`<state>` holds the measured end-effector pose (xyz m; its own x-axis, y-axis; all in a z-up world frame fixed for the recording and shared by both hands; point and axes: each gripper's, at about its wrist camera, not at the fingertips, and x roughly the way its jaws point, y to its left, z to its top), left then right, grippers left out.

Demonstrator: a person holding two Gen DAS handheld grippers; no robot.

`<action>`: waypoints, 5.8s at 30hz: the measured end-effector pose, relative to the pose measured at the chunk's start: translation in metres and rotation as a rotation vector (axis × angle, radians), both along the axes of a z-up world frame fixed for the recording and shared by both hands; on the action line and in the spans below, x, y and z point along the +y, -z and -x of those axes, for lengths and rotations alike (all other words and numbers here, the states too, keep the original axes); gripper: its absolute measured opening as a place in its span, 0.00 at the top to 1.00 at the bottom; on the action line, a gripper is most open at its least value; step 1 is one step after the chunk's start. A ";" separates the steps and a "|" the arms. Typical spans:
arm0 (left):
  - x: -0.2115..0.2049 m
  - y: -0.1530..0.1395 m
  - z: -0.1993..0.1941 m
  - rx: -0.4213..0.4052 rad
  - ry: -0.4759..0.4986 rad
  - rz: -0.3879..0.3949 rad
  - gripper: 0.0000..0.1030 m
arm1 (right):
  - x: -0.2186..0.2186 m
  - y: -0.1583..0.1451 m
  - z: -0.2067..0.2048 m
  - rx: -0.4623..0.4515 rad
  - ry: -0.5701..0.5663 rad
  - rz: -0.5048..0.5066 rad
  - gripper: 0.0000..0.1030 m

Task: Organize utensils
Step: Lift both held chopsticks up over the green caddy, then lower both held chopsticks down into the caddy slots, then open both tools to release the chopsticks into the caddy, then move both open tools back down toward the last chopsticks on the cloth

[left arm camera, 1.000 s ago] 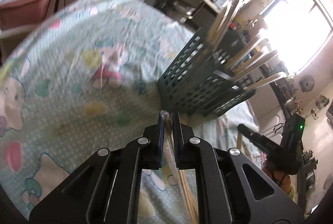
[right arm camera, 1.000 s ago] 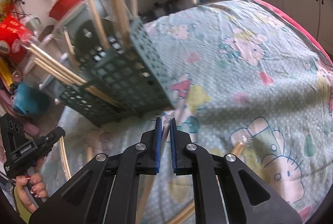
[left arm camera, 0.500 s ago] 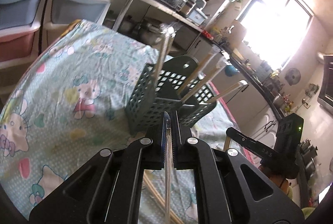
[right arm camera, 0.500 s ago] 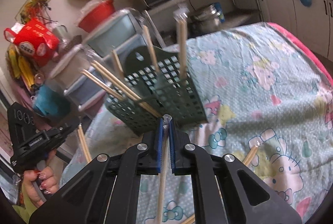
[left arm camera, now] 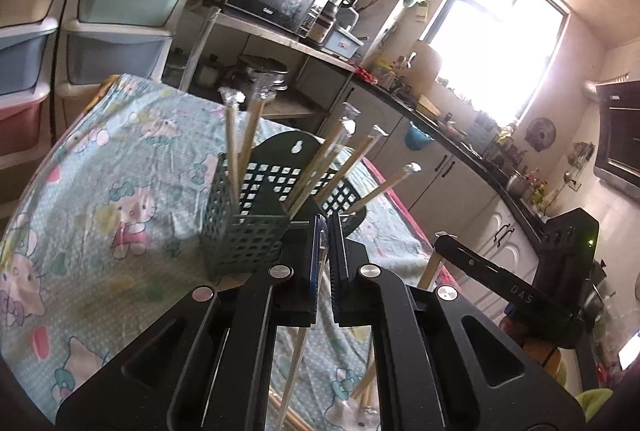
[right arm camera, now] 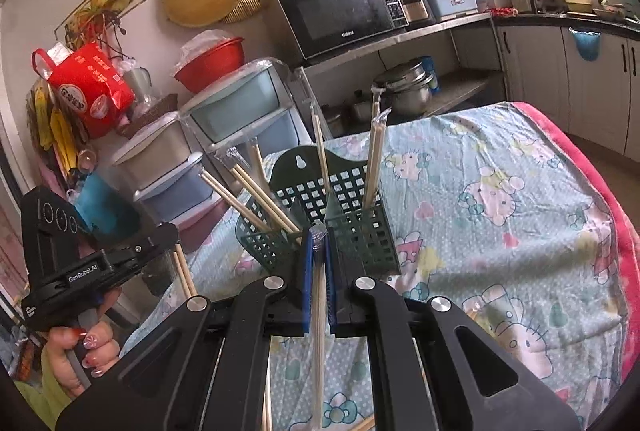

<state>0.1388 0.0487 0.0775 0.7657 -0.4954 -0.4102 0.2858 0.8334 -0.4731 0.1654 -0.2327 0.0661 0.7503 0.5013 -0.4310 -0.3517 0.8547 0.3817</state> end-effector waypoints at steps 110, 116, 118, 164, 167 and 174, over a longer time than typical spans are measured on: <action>-0.048 -0.107 -0.120 -0.264 -0.026 -0.001 0.98 | 0.015 -0.102 -0.080 -0.430 0.218 0.044 0.94; -0.053 -0.095 -0.123 -0.255 -0.027 -0.022 0.98 | 0.015 -0.091 -0.088 -0.430 0.231 0.050 0.94; -0.053 -0.090 -0.124 -0.245 -0.024 -0.027 0.98 | 0.017 -0.086 -0.091 -0.421 0.233 0.055 0.94; -0.047 -0.021 -0.054 -0.052 -0.007 -0.175 0.19 | -0.014 -0.005 -0.035 -0.060 0.171 0.150 0.45; -0.044 -0.013 -0.046 -0.036 -0.010 -0.177 0.14 | -0.016 0.007 -0.031 -0.026 0.160 0.161 0.45; -0.033 0.014 -0.034 0.036 -0.021 -0.156 0.11 | -0.018 0.030 -0.023 0.050 0.141 0.171 0.45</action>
<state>0.1730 0.0158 0.0634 0.7586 -0.4078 -0.5082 0.2531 0.9031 -0.3468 0.1885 -0.2508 0.0362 0.7835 0.3091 -0.5390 -0.2080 0.9479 0.2412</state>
